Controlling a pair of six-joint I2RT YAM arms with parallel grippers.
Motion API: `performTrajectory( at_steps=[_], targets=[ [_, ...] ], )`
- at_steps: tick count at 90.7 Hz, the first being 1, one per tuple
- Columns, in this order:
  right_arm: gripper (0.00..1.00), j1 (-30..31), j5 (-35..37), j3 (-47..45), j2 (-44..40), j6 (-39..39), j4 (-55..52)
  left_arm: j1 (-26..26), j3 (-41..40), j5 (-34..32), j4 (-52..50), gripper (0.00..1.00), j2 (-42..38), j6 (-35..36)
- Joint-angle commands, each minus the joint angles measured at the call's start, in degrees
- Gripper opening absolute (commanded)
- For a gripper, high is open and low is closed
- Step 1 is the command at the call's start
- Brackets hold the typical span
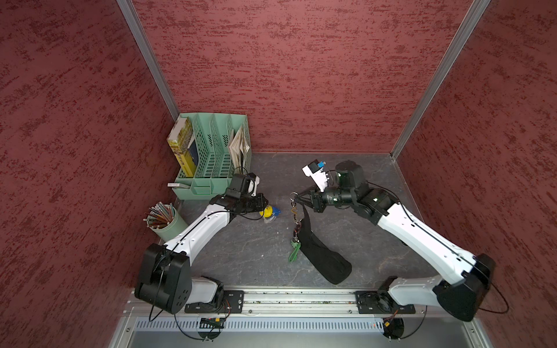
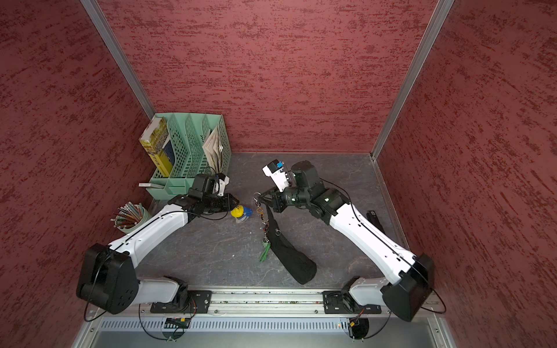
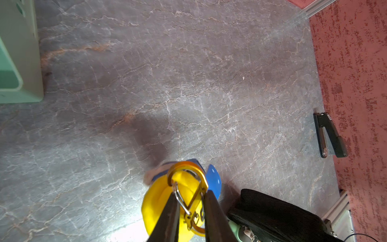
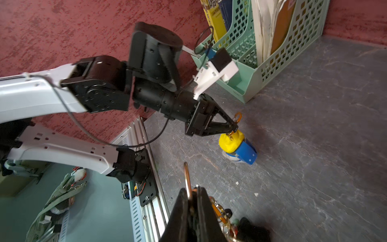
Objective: Remove the decoration from the bag
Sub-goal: Place the bag at the center of the board.
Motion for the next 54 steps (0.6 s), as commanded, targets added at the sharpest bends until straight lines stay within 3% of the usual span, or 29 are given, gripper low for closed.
performTrajectory(
  at_steps=[1, 15, 34, 54],
  targets=[
    [0.0, -0.3, -1.07, -1.32, 3.87, 6.14, 9.5, -0.1, -0.68, 1.75, 3.0, 0.21, -1.63, -0.73],
    [0.0, -0.37, 4.25, -1.74, 10.55, 12.26, 14.23, -0.17, -1.23, 2.06, 3.72, 0.23, -2.03, -1.41],
    [0.0, -0.8, 13.56, 2.55, 17.43, 14.24, 7.58, -0.19, -2.08, 1.6, 4.07, 0.39, -2.82, -1.89],
    [0.0, -4.53, 14.29, 0.34, 19.11, 16.88, 8.46, -0.17, -2.24, 1.34, 4.29, 0.44, -2.87, -2.06]
  ],
)
